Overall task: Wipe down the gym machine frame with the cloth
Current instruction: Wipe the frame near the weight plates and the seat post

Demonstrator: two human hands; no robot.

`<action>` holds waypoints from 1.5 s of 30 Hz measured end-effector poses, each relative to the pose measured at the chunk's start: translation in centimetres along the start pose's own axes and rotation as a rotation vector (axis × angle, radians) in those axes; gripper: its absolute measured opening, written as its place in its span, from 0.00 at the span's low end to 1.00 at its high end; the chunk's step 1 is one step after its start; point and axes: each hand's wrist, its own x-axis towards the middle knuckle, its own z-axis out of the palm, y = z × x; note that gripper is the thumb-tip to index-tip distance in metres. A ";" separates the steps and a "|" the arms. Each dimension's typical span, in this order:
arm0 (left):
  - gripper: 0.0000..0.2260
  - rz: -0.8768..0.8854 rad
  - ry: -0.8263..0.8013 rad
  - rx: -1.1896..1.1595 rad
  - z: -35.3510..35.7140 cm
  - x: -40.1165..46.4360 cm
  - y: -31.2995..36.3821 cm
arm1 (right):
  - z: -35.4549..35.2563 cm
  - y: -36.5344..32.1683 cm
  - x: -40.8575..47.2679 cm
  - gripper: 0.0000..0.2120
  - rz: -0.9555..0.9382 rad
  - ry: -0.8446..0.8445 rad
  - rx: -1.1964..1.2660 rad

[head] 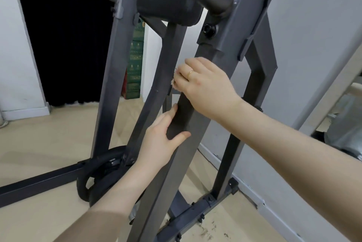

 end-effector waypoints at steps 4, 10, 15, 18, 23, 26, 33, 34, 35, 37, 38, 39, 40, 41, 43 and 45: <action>0.31 -0.046 0.004 -0.021 -0.1 0.2 -0.3 | 0.4 -2.7 -1.6 0.17 0.118 0.000 0.020; 0.30 -0.050 0.038 -0.073 0.2 -0.1 -0.5 | -0.6 1.8 -0.9 0.12 0.027 0.163 0.041; 0.25 -0.026 0.024 -0.054 0.1 0.0 -0.5 | 0.4 -3.1 -3.5 0.08 0.036 0.094 0.123; 0.21 -0.003 0.032 -0.052 0.2 0.0 -0.4 | 0.5 -2.8 -4.5 0.08 -0.126 0.101 0.101; 0.28 -0.017 0.031 -0.069 0.4 -0.3 -0.2 | 1.5 0.0 -4.8 0.07 0.216 0.481 -0.071; 0.29 -0.042 0.039 -0.070 0.7 -0.5 -0.3 | 1.9 -3.5 -7.9 0.08 0.502 0.298 0.448; 0.30 -0.134 0.057 -0.081 0.6 -0.4 -0.3 | 2.2 -0.7 -5.6 0.10 0.889 0.501 0.828; 0.30 -0.146 0.061 -0.084 0.6 -0.5 -0.3 | 2.6 -0.7 -5.3 0.12 0.873 0.555 0.762; 0.30 -0.152 0.066 -0.082 0.6 -0.6 -0.2 | 2.9 -1.3 -5.3 0.13 0.858 0.595 0.724; 0.29 -0.164 0.073 -0.091 0.8 -0.7 -0.1 | 3.4 -4.1 -6.4 0.12 0.847 0.587 0.831; 0.29 -0.174 0.081 -0.111 0.9 -0.7 0.0 | 3.7 -5.7 -7.3 0.11 0.826 0.534 0.907; 0.29 -0.187 0.092 -0.136 0.9 -0.8 0.1 | 4.0 -7.1 -8.3 0.11 0.772 0.478 0.959; 0.28 -0.200 0.100 -0.162 0.9 -0.8 0.2 | 3.9 -8.0 -8.9 0.12 0.712 0.441 0.953; 0.28 -0.214 0.098 -0.188 0.9 -0.8 0.3 | 3.9 -7.7 -9.2 0.13 0.655 0.428 0.934; 0.28 -0.248 0.075 -0.241 0.7 -0.7 0.4 | 4.0 -5.3 -8.4 0.13 0.633 0.483 0.883; 0.29 -0.267 0.077 -0.264 0.7 -0.7 0.6 | 3.9 -2.9 -7.0 0.14 0.691 0.579 0.808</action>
